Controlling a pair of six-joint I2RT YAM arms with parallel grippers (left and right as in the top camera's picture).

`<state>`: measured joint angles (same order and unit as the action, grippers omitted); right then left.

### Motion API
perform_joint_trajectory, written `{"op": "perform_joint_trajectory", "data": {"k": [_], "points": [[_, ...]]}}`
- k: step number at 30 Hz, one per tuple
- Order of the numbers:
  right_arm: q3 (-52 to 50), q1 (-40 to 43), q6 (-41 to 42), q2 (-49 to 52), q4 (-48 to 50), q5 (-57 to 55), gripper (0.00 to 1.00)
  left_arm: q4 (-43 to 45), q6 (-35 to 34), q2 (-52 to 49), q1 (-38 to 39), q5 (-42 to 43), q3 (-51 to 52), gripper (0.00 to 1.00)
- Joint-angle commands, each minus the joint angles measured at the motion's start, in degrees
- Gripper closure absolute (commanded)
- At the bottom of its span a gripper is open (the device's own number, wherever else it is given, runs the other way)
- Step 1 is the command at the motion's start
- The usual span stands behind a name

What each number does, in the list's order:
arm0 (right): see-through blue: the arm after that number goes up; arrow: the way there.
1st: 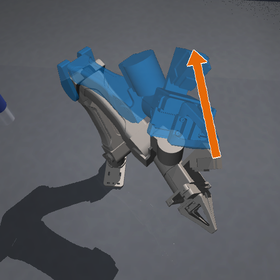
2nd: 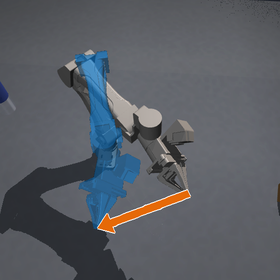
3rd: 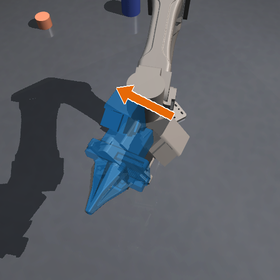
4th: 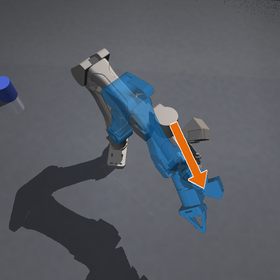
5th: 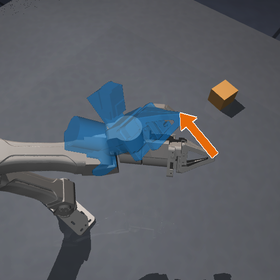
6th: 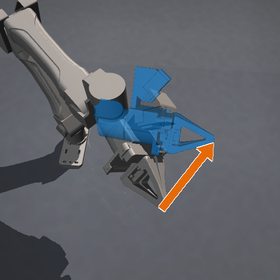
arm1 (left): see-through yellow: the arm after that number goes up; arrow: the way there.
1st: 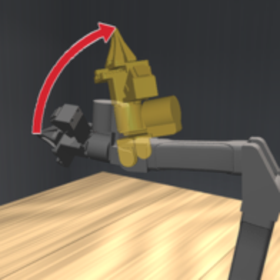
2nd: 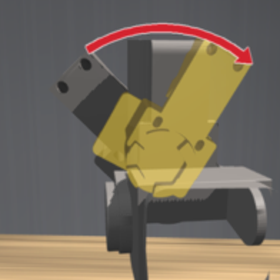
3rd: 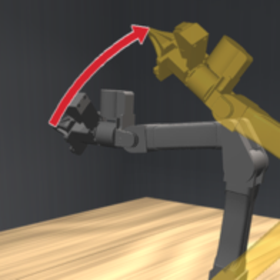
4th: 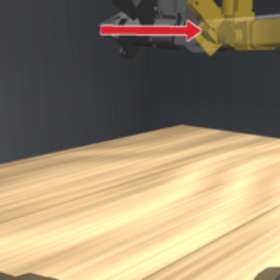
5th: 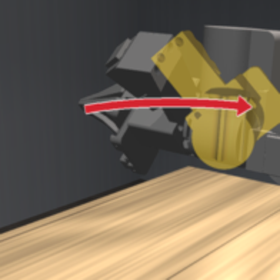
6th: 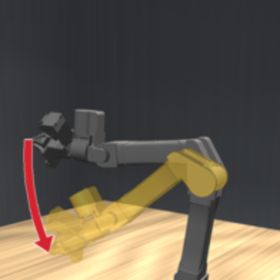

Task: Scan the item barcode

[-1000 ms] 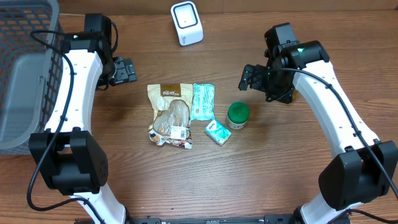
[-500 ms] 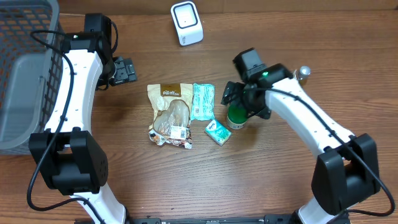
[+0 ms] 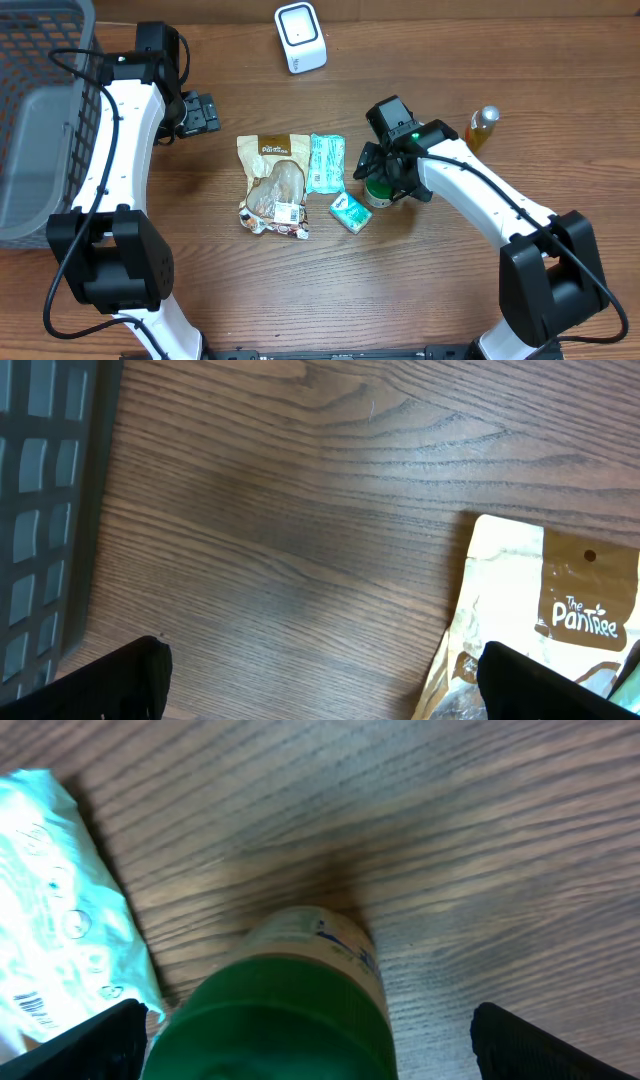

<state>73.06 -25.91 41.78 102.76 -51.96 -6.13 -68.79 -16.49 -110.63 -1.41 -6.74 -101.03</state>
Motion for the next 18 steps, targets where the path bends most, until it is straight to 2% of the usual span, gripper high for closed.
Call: {"op": "perform_joint_trajectory", "data": {"k": [1, 18], "points": [[-2.32, 0.02, 0.17, 0.24, 1.27, 0.57, 0.00, 0.07, 0.20, 0.85, 0.33, -0.74, -0.92, 0.00], [-3.37, 0.02, 0.00, 0.24, 3.23, 2.21, 0.00, 0.07, 0.22, 0.85, 0.33, -0.74, -0.92, 0.00]]}}
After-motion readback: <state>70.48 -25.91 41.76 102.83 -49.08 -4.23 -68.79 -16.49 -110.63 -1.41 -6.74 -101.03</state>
